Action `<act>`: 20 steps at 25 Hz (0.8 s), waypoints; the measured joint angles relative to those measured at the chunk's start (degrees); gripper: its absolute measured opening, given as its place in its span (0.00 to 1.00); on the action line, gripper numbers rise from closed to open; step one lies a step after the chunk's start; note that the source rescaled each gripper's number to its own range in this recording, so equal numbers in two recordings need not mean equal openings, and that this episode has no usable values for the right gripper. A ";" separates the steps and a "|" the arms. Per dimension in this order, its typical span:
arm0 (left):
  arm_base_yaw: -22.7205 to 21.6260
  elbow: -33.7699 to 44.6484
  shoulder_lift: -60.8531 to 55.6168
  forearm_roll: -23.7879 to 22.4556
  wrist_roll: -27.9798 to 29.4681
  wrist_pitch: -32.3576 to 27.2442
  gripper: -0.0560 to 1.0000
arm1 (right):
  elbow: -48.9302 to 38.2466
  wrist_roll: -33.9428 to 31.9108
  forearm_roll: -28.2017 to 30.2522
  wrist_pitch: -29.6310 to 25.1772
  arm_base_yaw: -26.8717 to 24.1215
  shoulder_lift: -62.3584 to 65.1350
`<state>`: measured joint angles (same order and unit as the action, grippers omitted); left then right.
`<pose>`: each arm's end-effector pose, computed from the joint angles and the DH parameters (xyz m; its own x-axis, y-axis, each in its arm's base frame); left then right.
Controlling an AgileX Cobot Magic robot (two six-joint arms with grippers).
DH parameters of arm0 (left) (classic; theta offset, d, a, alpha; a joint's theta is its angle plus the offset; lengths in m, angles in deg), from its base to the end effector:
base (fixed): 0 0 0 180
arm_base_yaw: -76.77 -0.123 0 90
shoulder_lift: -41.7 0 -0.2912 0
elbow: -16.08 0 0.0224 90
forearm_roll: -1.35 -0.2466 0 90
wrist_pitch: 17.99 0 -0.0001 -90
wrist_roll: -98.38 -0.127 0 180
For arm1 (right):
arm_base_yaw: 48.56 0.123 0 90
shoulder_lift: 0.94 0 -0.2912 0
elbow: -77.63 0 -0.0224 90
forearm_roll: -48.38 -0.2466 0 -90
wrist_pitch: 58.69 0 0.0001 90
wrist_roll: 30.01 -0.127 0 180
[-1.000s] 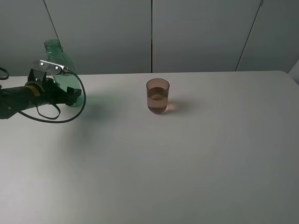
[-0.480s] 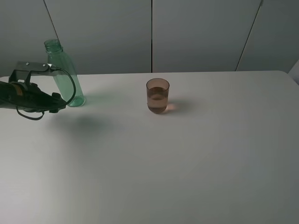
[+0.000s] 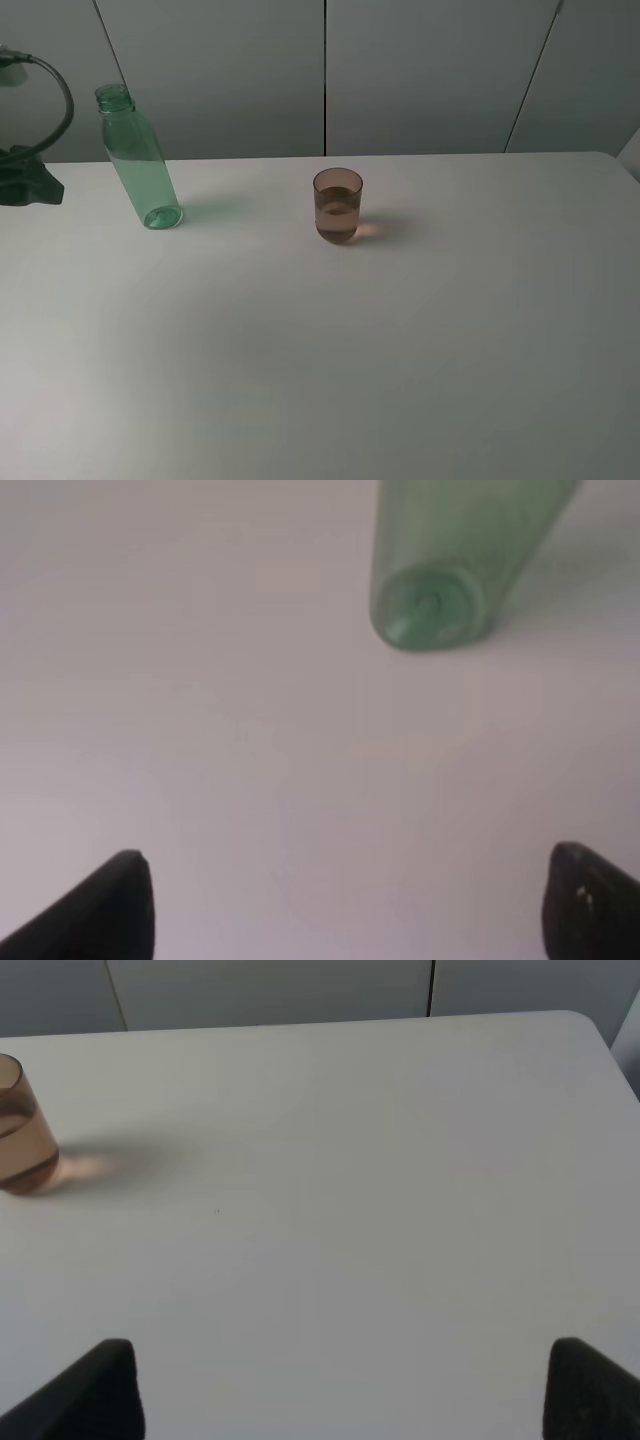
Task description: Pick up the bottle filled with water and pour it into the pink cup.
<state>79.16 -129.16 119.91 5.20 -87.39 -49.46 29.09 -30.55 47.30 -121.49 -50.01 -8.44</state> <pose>0.2497 -0.0149 0.2292 -0.8088 0.0771 -0.5831 0.0972 0.9953 -0.0032 0.0146 0.0018 0.2560 -0.4819 0.0302 -0.8757 0.0193 0.9995 0.0239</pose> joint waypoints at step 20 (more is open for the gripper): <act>-0.12 8.81 -52.95 4.92 -4.60 -27.12 1.00 | 0.00 0.00 0.00 0.00 0.00 0.00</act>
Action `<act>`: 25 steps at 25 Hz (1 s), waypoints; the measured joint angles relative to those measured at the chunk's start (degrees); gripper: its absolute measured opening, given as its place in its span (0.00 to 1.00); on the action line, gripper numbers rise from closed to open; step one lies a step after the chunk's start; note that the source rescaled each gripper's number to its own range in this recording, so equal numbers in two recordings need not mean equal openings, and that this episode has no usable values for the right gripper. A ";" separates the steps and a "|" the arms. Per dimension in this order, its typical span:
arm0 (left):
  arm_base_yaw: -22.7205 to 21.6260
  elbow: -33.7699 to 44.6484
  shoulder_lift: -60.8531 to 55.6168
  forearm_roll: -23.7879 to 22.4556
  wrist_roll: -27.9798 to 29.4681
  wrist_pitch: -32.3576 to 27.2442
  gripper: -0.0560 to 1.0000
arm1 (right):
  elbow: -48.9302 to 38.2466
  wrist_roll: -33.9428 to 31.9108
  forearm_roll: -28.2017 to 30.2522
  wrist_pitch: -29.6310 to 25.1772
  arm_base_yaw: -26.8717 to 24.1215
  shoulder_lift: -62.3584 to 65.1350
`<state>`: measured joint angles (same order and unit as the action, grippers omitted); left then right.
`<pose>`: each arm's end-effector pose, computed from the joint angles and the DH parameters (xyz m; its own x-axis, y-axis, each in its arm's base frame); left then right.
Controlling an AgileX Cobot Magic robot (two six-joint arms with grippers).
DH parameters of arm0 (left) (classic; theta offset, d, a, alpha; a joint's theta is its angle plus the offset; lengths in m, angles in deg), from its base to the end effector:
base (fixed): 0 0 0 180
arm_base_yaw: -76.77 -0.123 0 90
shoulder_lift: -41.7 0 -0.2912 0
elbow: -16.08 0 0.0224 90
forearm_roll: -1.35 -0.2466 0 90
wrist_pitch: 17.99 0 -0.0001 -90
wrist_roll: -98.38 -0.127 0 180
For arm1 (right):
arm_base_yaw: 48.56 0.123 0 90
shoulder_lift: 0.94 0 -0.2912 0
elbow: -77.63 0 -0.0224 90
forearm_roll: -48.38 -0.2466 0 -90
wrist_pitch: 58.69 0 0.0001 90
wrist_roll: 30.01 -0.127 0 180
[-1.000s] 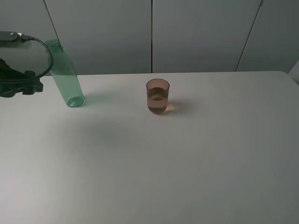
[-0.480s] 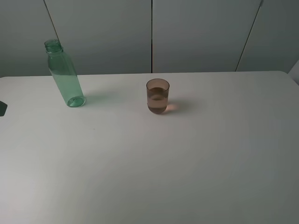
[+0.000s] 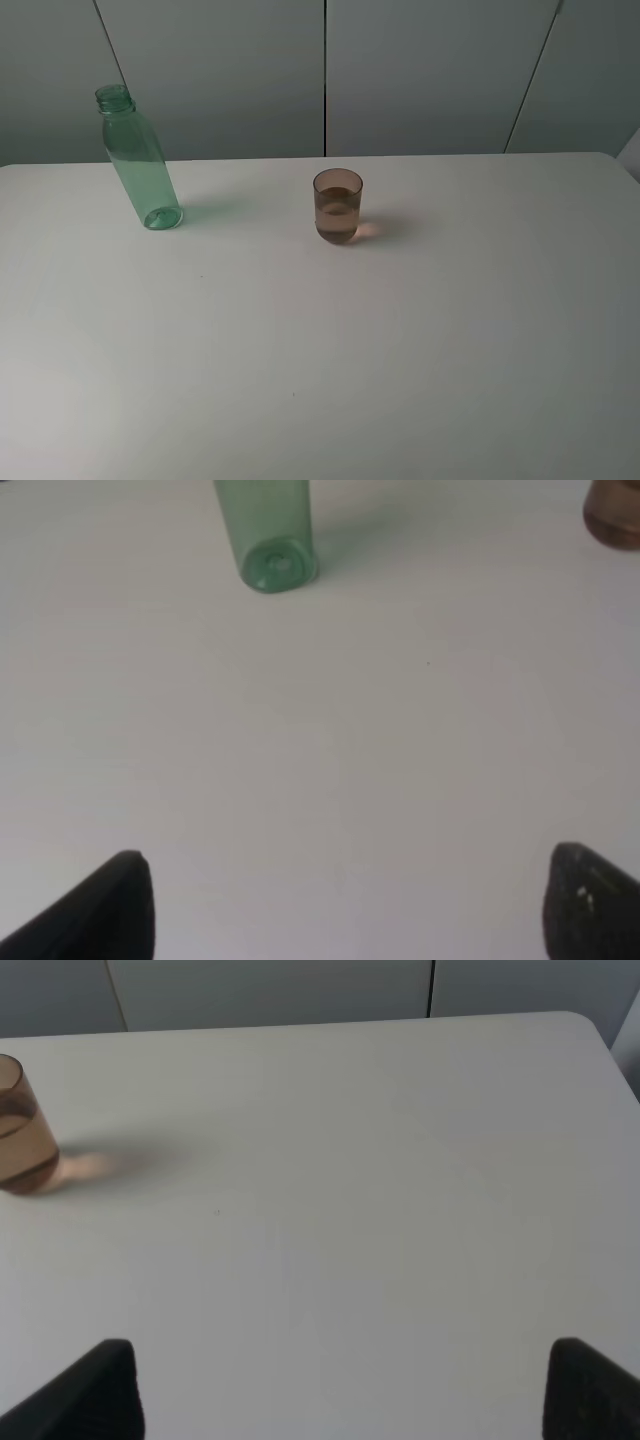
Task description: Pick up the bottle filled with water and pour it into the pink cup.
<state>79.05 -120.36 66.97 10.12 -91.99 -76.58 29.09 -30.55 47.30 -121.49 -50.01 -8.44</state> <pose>0.0582 -0.0189 0.2812 -0.5855 0.1231 -0.8012 0.2031 0.9792 0.0021 0.0146 0.0018 0.2560 -0.4819 0.0302 -0.8757 0.0193 0.9995 0.0239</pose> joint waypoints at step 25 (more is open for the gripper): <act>0.00 4.19 -17.64 -4.45 5.28 -3.29 1.00 | 0.00 0.00 0.00 0.00 0.00 0.00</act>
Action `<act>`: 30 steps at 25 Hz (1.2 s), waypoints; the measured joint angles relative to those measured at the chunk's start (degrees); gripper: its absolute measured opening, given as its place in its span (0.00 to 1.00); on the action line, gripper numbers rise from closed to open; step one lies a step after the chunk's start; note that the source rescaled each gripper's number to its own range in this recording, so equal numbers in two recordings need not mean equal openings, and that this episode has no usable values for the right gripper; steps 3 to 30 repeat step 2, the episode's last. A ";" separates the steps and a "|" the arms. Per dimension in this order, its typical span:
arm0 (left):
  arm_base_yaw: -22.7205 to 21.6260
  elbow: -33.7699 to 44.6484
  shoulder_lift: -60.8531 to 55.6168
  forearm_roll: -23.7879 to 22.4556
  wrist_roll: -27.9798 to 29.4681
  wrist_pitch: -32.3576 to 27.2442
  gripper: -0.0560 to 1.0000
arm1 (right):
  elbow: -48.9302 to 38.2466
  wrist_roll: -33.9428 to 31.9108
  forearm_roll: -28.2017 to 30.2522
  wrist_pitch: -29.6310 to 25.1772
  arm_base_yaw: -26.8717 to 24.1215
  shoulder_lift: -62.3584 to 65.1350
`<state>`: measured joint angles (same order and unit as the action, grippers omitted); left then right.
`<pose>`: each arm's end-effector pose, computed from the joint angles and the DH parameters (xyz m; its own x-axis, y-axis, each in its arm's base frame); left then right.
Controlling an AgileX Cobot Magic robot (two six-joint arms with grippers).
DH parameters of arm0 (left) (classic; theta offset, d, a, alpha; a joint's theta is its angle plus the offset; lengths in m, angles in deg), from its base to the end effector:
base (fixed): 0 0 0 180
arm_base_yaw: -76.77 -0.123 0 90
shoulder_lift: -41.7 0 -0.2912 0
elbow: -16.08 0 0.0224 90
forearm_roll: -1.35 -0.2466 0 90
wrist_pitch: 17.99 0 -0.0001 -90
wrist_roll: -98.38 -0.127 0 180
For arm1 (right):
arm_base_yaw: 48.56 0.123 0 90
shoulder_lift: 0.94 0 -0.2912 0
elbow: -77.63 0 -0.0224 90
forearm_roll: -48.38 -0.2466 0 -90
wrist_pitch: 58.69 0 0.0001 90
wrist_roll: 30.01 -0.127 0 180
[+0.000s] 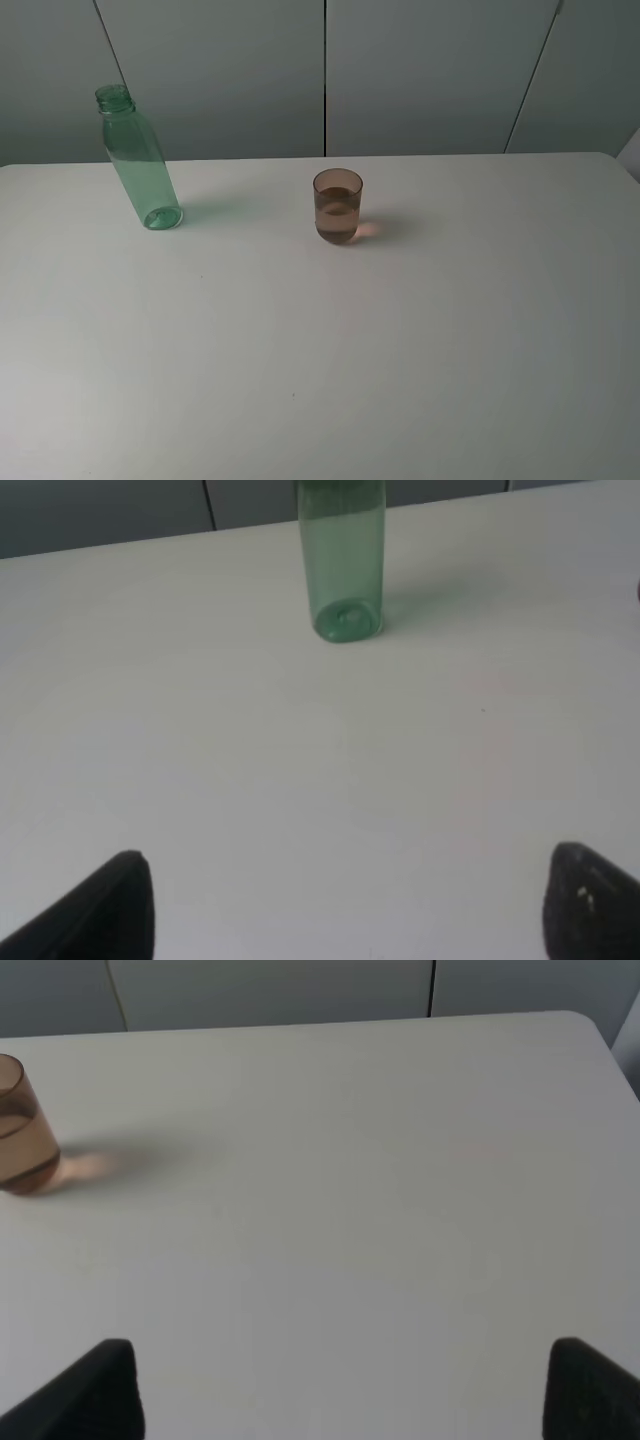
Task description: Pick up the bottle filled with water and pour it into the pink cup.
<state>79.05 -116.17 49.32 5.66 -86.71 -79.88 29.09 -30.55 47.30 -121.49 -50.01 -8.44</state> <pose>0.0139 -0.0090 0.2622 -0.4507 0.0712 -0.8898 0.1228 0.9923 0.0172 0.0146 0.0018 0.2560 -0.4819 0.0302 -0.8757 0.0193 0.9995 0.0239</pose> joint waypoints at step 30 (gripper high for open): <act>0.00 0.00 0.00 -0.03 0.11 0.00 1.00 | 0.00 0.00 0.00 0.00 0.00 0.00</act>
